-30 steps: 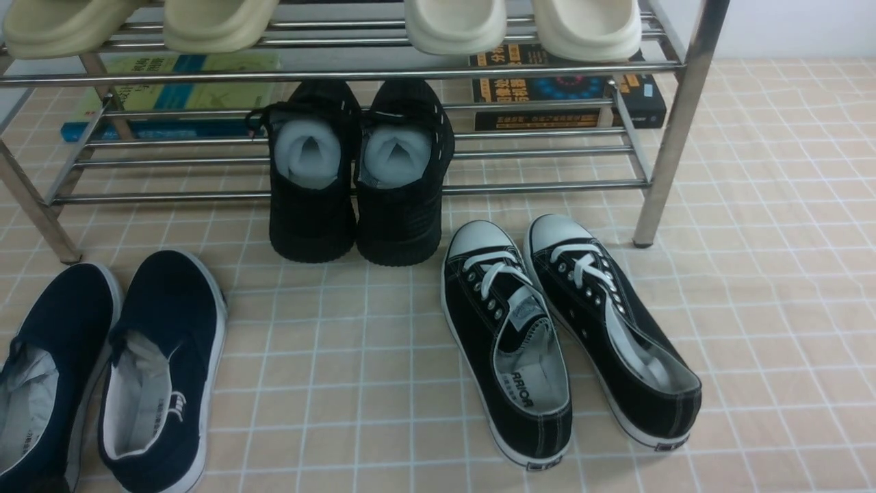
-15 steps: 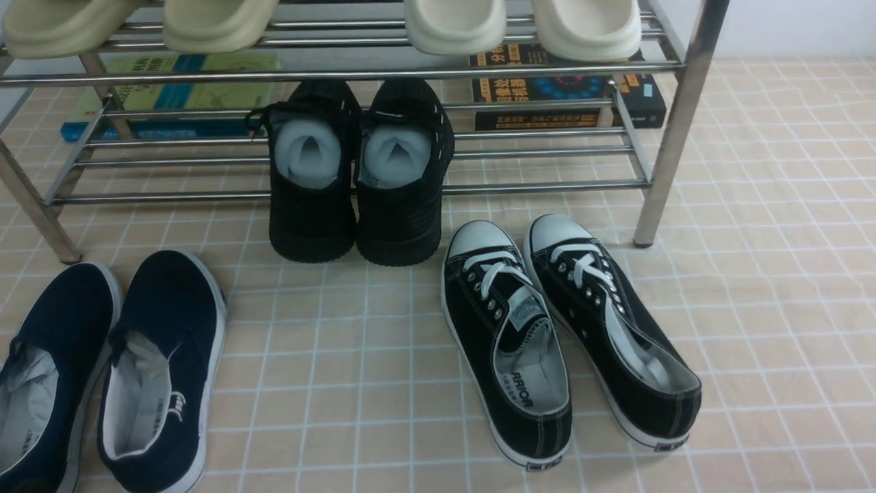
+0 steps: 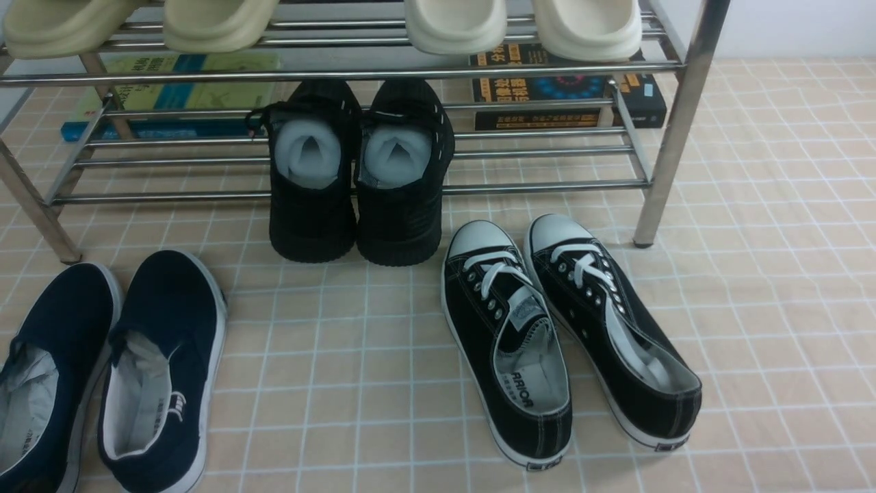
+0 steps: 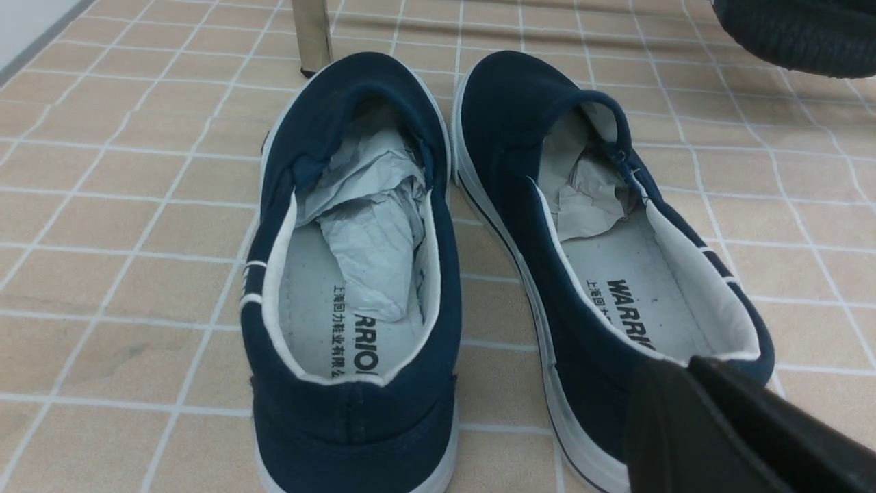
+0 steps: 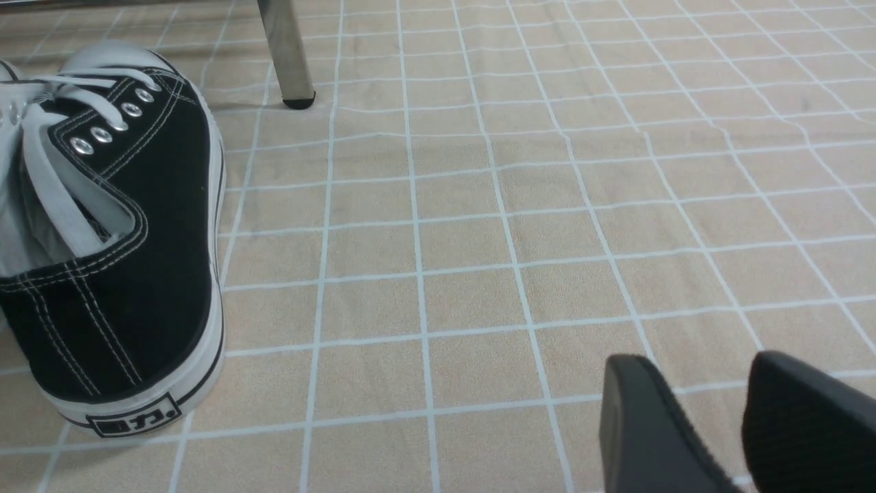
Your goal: Take the shoes off the shelf from the light coffee tablecloth by hand.
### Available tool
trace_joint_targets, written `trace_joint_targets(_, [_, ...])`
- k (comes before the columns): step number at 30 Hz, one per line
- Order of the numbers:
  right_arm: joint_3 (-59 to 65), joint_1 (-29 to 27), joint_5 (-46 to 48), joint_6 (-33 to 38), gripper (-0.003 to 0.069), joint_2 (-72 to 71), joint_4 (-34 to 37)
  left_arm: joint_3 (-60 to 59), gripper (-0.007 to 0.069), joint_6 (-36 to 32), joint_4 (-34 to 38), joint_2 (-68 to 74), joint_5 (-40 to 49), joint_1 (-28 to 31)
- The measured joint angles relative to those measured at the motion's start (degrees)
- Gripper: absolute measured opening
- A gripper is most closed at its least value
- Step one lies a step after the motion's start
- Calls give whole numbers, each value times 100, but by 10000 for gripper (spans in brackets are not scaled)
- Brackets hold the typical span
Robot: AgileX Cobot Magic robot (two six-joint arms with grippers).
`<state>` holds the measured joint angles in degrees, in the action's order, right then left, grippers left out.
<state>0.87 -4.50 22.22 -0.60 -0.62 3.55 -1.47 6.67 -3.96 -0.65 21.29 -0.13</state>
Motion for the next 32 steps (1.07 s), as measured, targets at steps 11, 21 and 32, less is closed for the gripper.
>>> trace_joint_targets(11, [0, 0, 0, 0, 240, 0, 0, 0, 59, 0, -6, 0, 15, 0])
trace_joint_targets(21, [0, 0, 0, 0, 240, 0, 0, 0, 73, 11, -6, 0, 19, 0])
trace_joint_targets(32, [0, 0, 0, 0, 240, 0, 0, 0, 81, 11, -6, 0, 22, 0])
